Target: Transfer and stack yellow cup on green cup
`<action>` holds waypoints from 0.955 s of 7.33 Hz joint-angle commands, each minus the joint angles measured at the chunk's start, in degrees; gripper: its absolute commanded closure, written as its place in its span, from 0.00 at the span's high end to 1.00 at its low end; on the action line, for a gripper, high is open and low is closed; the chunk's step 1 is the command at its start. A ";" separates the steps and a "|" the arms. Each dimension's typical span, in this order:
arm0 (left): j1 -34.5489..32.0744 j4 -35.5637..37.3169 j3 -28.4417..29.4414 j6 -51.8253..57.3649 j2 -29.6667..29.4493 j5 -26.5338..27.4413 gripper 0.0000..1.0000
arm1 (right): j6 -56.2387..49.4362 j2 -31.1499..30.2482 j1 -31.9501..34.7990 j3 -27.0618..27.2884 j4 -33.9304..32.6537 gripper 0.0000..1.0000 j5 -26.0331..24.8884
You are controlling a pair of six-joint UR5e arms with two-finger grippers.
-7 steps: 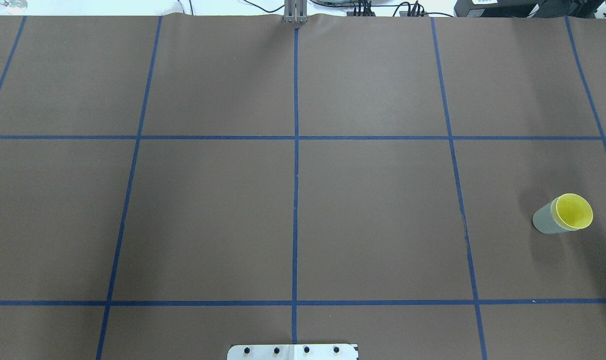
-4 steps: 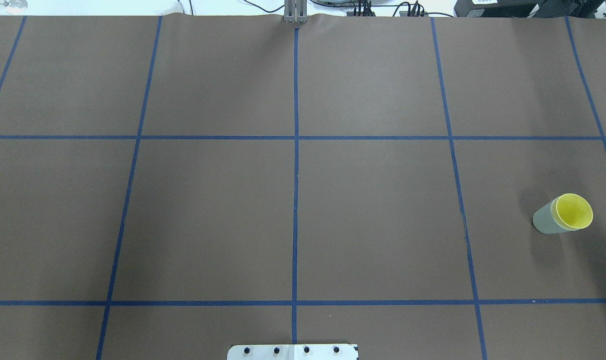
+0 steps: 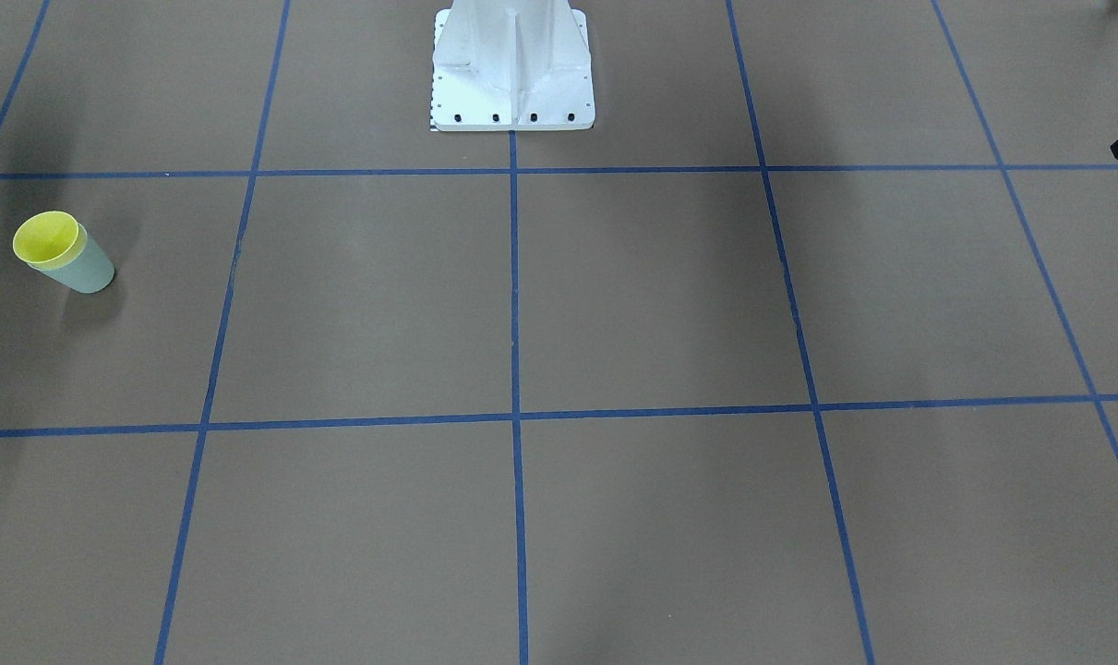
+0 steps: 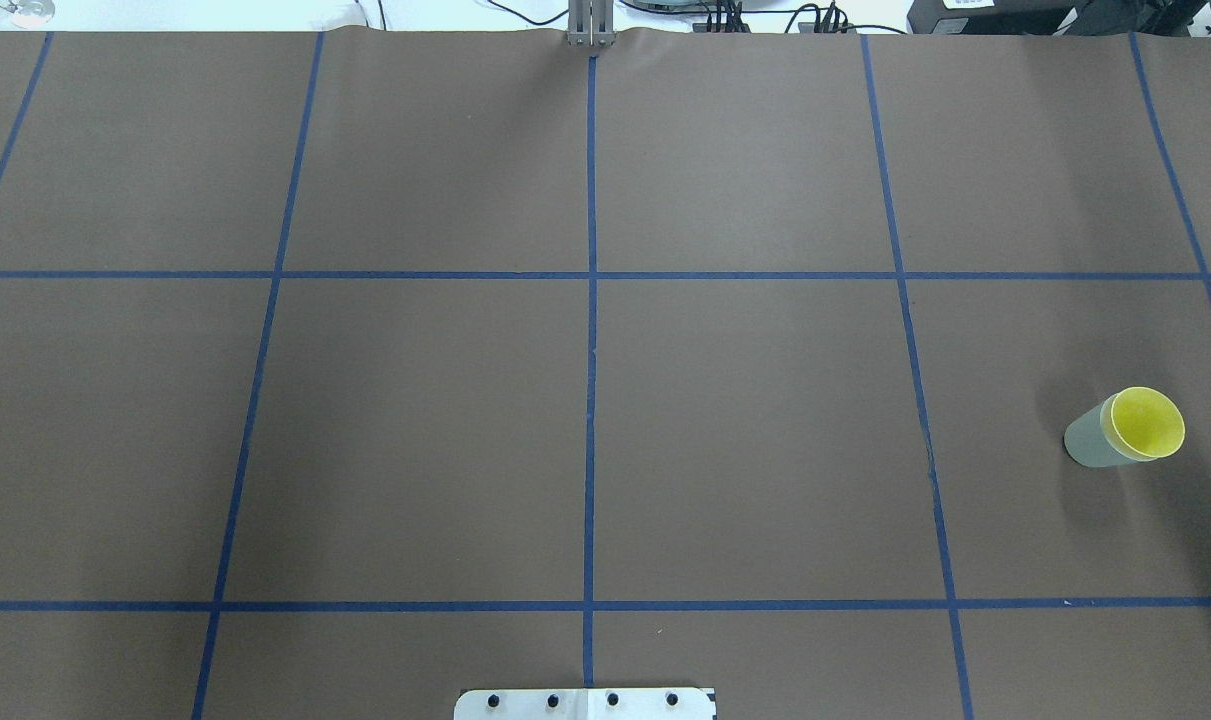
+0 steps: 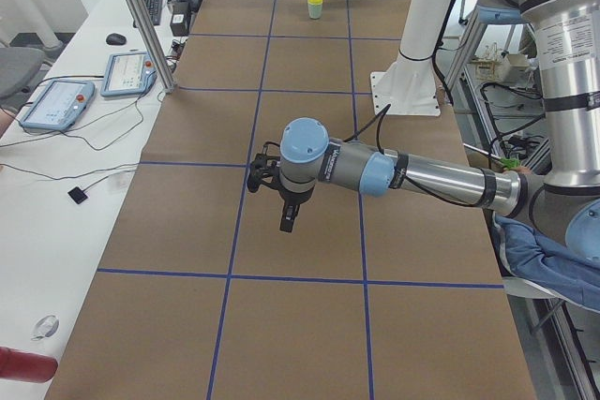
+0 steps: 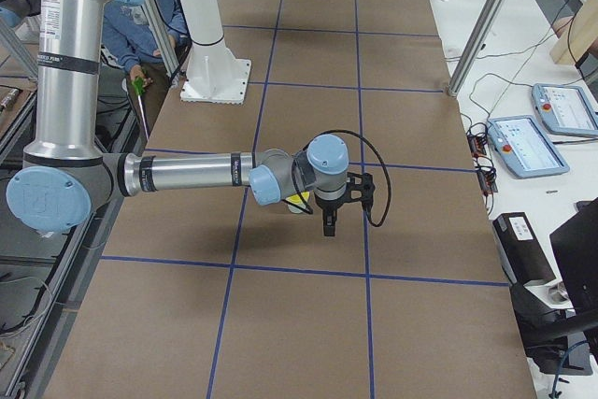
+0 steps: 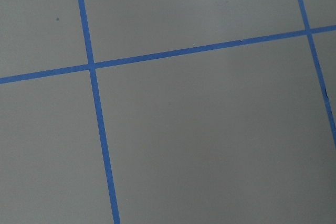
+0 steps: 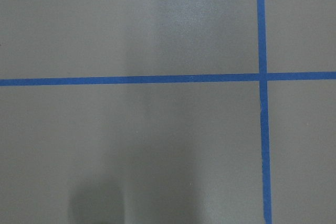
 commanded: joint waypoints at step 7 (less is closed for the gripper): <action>0.00 0.09 0.40 0.00 -0.57 0.02 1.00 | 0.07 0.81 -0.09 0.13 0.09 1.00 0.03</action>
